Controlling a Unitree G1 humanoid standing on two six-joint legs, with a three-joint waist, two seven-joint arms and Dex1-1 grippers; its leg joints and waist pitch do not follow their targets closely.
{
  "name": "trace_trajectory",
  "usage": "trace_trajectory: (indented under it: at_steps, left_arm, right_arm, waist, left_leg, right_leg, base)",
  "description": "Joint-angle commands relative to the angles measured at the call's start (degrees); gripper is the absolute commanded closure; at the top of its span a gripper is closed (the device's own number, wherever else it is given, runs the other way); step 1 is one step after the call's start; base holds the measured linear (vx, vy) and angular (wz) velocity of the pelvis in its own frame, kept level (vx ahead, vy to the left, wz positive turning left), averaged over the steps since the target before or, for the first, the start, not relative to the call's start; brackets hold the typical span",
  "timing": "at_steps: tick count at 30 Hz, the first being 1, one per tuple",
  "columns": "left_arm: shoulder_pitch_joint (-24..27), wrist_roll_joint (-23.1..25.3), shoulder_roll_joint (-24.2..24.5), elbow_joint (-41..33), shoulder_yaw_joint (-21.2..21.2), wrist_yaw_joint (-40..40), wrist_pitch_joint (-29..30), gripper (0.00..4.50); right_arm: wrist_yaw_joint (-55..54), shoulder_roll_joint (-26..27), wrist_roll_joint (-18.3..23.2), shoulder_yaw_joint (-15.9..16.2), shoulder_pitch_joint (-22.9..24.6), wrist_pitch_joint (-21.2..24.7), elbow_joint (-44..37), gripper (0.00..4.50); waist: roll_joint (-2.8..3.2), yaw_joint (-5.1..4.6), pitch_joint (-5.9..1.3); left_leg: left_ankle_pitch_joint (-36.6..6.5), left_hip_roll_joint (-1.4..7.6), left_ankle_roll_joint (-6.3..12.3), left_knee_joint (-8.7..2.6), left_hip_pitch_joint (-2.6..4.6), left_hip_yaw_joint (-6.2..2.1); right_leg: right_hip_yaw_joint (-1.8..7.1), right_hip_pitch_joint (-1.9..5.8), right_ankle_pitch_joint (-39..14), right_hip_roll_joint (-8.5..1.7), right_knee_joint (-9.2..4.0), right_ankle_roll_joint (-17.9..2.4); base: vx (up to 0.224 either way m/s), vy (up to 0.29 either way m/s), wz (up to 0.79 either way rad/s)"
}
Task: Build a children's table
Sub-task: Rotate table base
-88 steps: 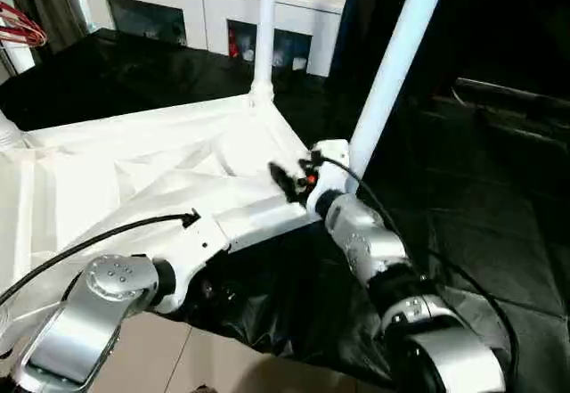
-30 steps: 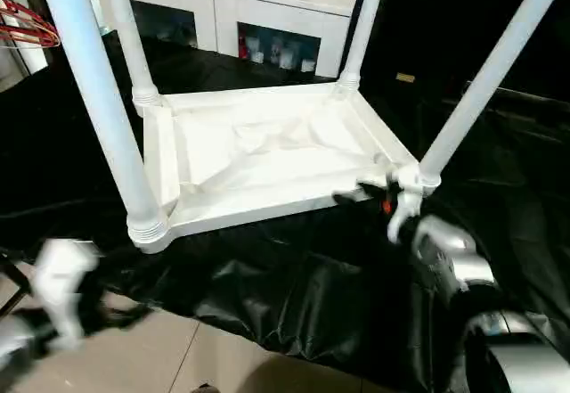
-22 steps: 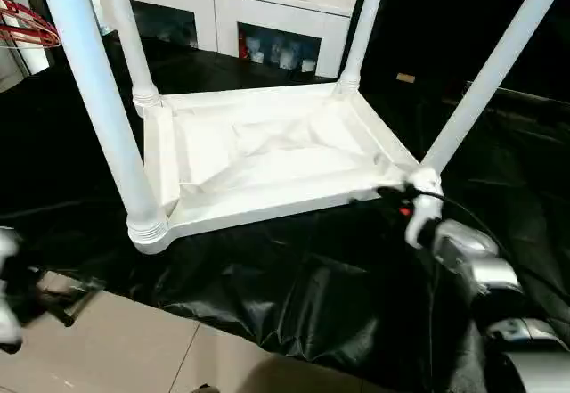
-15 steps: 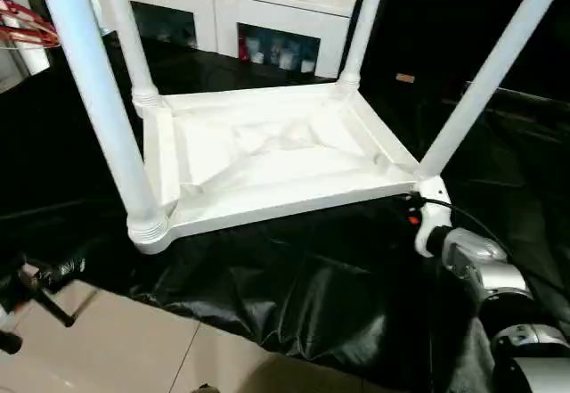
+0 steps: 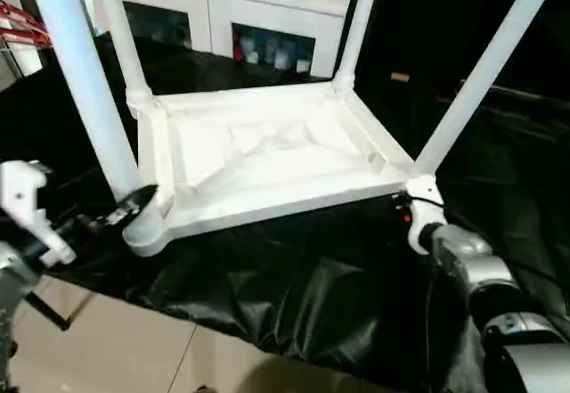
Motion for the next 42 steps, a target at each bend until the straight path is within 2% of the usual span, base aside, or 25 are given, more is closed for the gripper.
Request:
trace_trajectory:
  at_steps: [1, 3, 4, 6, 8, 9, 11, 15, 16, 17, 18, 19, 23, 24, 25, 27, 28, 30, 31, 32, 33, 35, 36, 39, 42]
  left_arm:
    - [-1.81, -0.64, -0.66, -0.84, -2.48, -1.53, 1.1, 0.0]
    - [-1.88, -0.68, -0.72, -0.91, -2.63, -1.59, 1.16, 0.0]
    - [-2.84, -3.07, -1.38, -3.85, -7.3, -4.73, 3.39, 0.0]
    - [-2.91, -4.64, -1.27, -5.48, -9.12, -6.33, 5.03, 0.0]
    - [-2.22, -7.08, -0.67, -7.84, -10.31, -8.12, 7.38, 0.0]
    - [-2.12, -7.33, -0.6, -8.1, -10.4, -8.27, 7.63, 0.0]
    - [-0.56, -11.24, 0.26, -12.01, -11.86, -10.37, 11.55, 0.0]
    - [0.99, -14.8, 0.34, -16.53, -14.47, -11.86, 15.13, 0.0]
    - [1.54, -16.33, -0.41, -19.24, -17.04, -11.99, 16.62, 0.0]
    - [1.45, -16.47, -1.18, -20.17, -18.64, -11.75, 16.98, 0.0]
    - [0.97, -16.41, -2.85, -21.3, -21.31, -11.16, 17.27, 0.0]
    - [0.68, -16.34, -3.46, -21.57, -22.17, -10.91, 17.31, 0.0]
    - [-2.12, -16.06, -8.39, -21.83, -27.52, -9.04, 17.87, 0.0]
    - [-2.25, -16.02, -8.6, -21.79, -27.73, -8.99, 17.88, 0.0]
    - [-3.76, -14.45, -11.03, -20.51, -29.73, -8.03, 17.24, 0.0]
    - [-4.6, -13.12, -12.27, -19.3, -30.44, -7.25, 16.61, 0.0]
    - [-6.72, -9.14, -14.86, -15.92, -32.0, -5.15, 14.59, 0.0]
    - [-8.41, -6.21, -16.26, -13.16, -33.02, -3.28, 13.15, 0.0]
    - [-10.05, -3.19, -17.31, -10.24, -33.64, -1.38, 11.3, 0.0]
    - [-11.59, -0.45, -17.72, -7.68, -34.35, 0.2, 9.46, 0.0]
    - [-11.59, -0.45, -17.72, -7.68, -34.35, 0.2, 9.46, 0.0]
    - [-14.14, 3.74, -17.58, -3.49, -35.07, 2.97, 6.1, 0.0]
    - [-14.58, 4.35, -17.48, -2.81, -35.05, 3.4, 5.59, 0.0]
    - [-15.89, 6.74, -16.11, 0.09, -33.58, 4.19, 3.54, 0.0]
    - [-16.03, 8.45, -15.18, 1.83, -32.58, 5.03, 2.53, 0.0]
  right_arm:
    - [-1.63, 0.63, -0.92, 1.02, -1.61, -0.79, 1.85, 0.02]
    - [-1.74, 0.69, -0.95, 1.05, -1.66, -0.87, 1.94, 0.02]
    - [-4.14, 2.91, -2.12, 1.65, -3.24, -2.24, 4.22, 0.02]
    - [-4.74, 3.84, -2.56, 1.9, -3.85, -2.64, 4.88, 0.02]
    - [-4.84, 4.68, -2.8, 2.14, -4.23, -2.83, 4.9, 0.02]
    - [-4.81, 4.76, -2.83, 2.18, -4.25, -2.85, 4.88, 0.02]
    - [-4.07, 5.9, -3.2, 2.86, -4.46, -3.69, 4.45, 0.02]
    - [-3.2, 7.35, -3.61, 3.8, -4.77, -4.66, 4.41, 0.02]
    - [-2.79, 8.48, -3.74, 4.33, -4.98, -4.75, 4.49, 0.02]
    - [-2.66, 9.15, -3.97, 4.7, -5.13, -4.87, 4.67, 0.02]
    - [-2.4, 10.3, -4.33, 5.31, -5.38, -5.2, 4.95, 0.02]
    - [-2.28, 10.71, -4.4, 5.47, -5.51, -5.39, 5.16, 0.02]
    - [-1.51, 13.17, -4.87, 6.46, -6.02, -6.0, 5.79, 0.02]
    - [-1.49, 13.26, -4.89, 6.49, -6.02, -6.0, 5.8, 0.02]
    - [-1.41, 14.1, -5.16, 6.79, -6.06, -6.06, 5.8, 0.02]
    - [-1.51, 14.35, -5.23, 6.88, -6.05, -6.07, 5.78, 0.02]
    - [-1.82, 14.75, -5.43, 6.96, -6.06, -6.21, 5.84, 0.02]
    - [-2.14, 14.93, -5.57, 6.88, -6.09, -6.3, 5.98, 0.02]
    - [-2.63, 14.88, -5.7, 6.74, -6.11, -6.3, 6.16, 0.02]
    - [-3.37, 14.58, -5.87, 6.52, -6.16, -6.4, 6.46, 0.02]
    - [-3.37, 14.58, -5.87, 6.52, -6.16, -6.4, 6.46, 0.02]
    - [-4.77, 13.41, -5.66, 5.56, -6.27, -6.7, 7.19, 0.02]
    - [-5.09, 13.06, -5.58, 5.22, -6.29, -6.73, 7.34, 0.02]
    - [-6.69, 10.08, -4.74, 2.82, -6.03, -6.62, 7.79, 0.02]
    - [-7.03, 8.51, -4.36, 1.94, -5.68, -6.58, 7.74, 0.02]
  waist:
    - [1.0, 0.05, -3.36]
    - [1.11, 0.11, -3.26]
    - [1.04, 0.11, -3.2]
    - [1.13, 0.24, -3.25]
    - [1.25, 0.28, -3.23]
    - [1.19, 0.2, -3.28]
    - [1.0, 0.11, -3.31]
    - [0.95, -0.48, -3.23]
    - [0.81, -0.69, -3.26]
    - [0.88, -0.73, -3.19]
    - [0.65, -1.06, -3.22]
    - [0.77, -1.27, -3.16]
    - [0.42, -2.55, -3.12]
    - [0.42, -2.55, -3.12]
    - [0.23, -2.82, -2.98]
    - [0.24, -2.78, -3.08]
    - [0.37, -2.67, -2.97]
    - [0.47, -2.63, -2.85]
    - [0.44, -2.65, -2.84]
    - [0.68, -2.47, -3.04]
    - [0.57, -2.57, -2.98]
    - [0.87, -2.24, -3.15]
    - [0.75, -2.28, -3.19]
    - [0.78, -2.07, -3.24]
    - [0.95, -1.71, -3.35]
  left_leg:
    - [-11.67, 3.68, -0.21, -3.97, 1.08, -1.45]
    - [-12.84, 3.74, -0.61, -3.99, 1.3, -1.42]
    - [-14.16, 3.79, -1.26, -4.07, 1.31, -1.52]
    - [-14.64, 3.89, -1.86, -4.1, 1.51, -1.57]
    - [-14.67, 3.93, -2.19, -4.24, 1.48, -1.52]
    - [-14.47, 3.91, -2.35, -4.26, 1.33, -1.48]
    - [-13.95, 3.83, -2.42, -4.15, 1.17, -1.37]
    - [-13.37, 3.68, -2.12, -4.15, 0.84, -1.44]
    - [-13.41, 3.75, -2.08, -4.1, 0.88, -1.41]
    - [-13.54, 3.72, -2.07, -4.1, 0.94, -1.44]
    - [-13.33, 3.76, -1.99, -4.13, 0.85, -1.41]
    - [-13.41, 3.71, -2.13, -4.18, 0.71, -1.55]
    - [-14.5, 3.61, -2.39, -4.07, 0.49, -1.65]
    - [-14.5, 3.61, -2.39, -4.07, 0.49, -1.65]
    - [-14.41, 3.61, -2.17, -4.05, 0.26, -1.66]
    - [-14.08, 3.55, -2.06, -3.88, 0.49, -1.64]
    - [-14.34, 3.56, -1.97, -3.85, 0.68, -1.62]
    - [-15.59, 3.59, -1.9, -3.89, 1.02, -1.59]
    - [-16.07, 3.67, -2.11, -4.06, 0.83, -1.82]
    - [-15.84, 3.69, -2.29, -4.02, 0.93, -1.88]
    - [-16.04, 3.71, -2.19, -4.09, 0.97, -1.9]
    - [-15.87, 3.67, -2.15, -3.96, 1.17, -1.87]
    - [-15.62, 3.67, -2.1, -3.94, 1.14, -1.76]
    - [-14.89, 3.62, -1.66, -3.89, 1.06, -1.78]
    - [-13.8, 3.46, -1.31, -3.66, 1.1, -1.55]
  right_leg:
    - [4.09, 2.09, -9.93, -5.57, -3.92, -11.48]
    - [4.13, 1.86, -11.64, -5.63, -4.12, -11.31]
    - [4.2, 1.86, -13.55, -5.84, -4.21, -10.93]
    - [4.21, 1.7, -14.21, -5.91, -4.21, -10.99]
    - [4.16, 1.68, -12.83, -5.58, -3.94, -11.05]
    - [4.18, 1.81, -11.8, -5.57, -3.74, -11.1]
    - [4.24, 1.96, -11.01, -5.64, -3.48, -11.1]
    - [4.3, 2.12, -11.72, -5.61, -3.71, -10.7]
    - [4.38, 2.09, -11.9, -5.68, -3.66, -10.72]
    - [4.36, 2.04, -12.24, -5.65, -3.8, -10.64]
    - [4.41, 2.11, -12.18, -5.63, -3.81, -10.63]
    - [4.37, 2.2, -12.52, -5.63, -3.81, -10.45]
    - [4.41, 2.41, -14.79, -5.77, -4.16, -9.8]
    - [4.41, 2.41, -14.79, -5.77, -4.16, -9.8]
    - [4.48, 2.53, -16.22, -5.85, -4.4, -9.4]
    - [4.5, 2.41, -16.17, -5.79, -4.34, -9.19]
    - [4.47, 2.23, -16.57, -5.7, -4.52, -8.99]
    - [4.46, 1.91, -18.1, -5.49, -4.9, -8.36]
    - [4.4, 2.14, -18.59, -5.61, -4.9, -8.15]
    - [4.42, 2.19, -17.83, -5.74, -4.69, -8.06]
    - [4.36, 2.06, -17.76, -5.62, -4.85, -7.98]
    - [4.4, 2.11, -16.12, -5.74, -4.69, -8.58]
    - [4.4, 2.13, -15.45, -5.71, -4.64, -8.87]
    - [4.3, 2.33, -14.26, -5.75, -4.48, -9.52]
    - [4.26, 2.3, -13.25, -5.57, -4.37, -9.65]
  base:
    - [0.0, 0.0, 0.0]
    - [0.0, 0.0, 0.0]
    - [0.0, 0.0, 0.0]
    - [0.0, 0.0, 0.0]
    - [0.0, 0.0, 0.0]
    - [0.0, 0.0, 0.0]
    - [0.0, 0.0, 0.0]
    - [0.0, 0.0, 0.0]
    - [0.0, 0.0, 0.0]
    - [0.0, 0.0, 0.0]
    - [0.0, 0.0, 0.0]
    - [0.0, 0.0, 0.0]
    - [0.0, 0.0, 0.0]
    - [0.0, 0.0, 0.0]
    - [0.0, 0.0, 0.0]
    - [0.0, 0.0, 0.0]
    - [0.0, 0.0, 0.0]
    - [0.0, 0.0, 0.0]
    - [0.0, 0.0, 0.0]
    - [0.0, 0.0, 0.0]
    - [0.0, 0.0, 0.0]
    - [0.0, 0.0, 0.0]
    - [0.0, 0.0, 0.0]
    - [0.0, 0.0, 0.0]
    - [0.0, 0.0, 0.0]
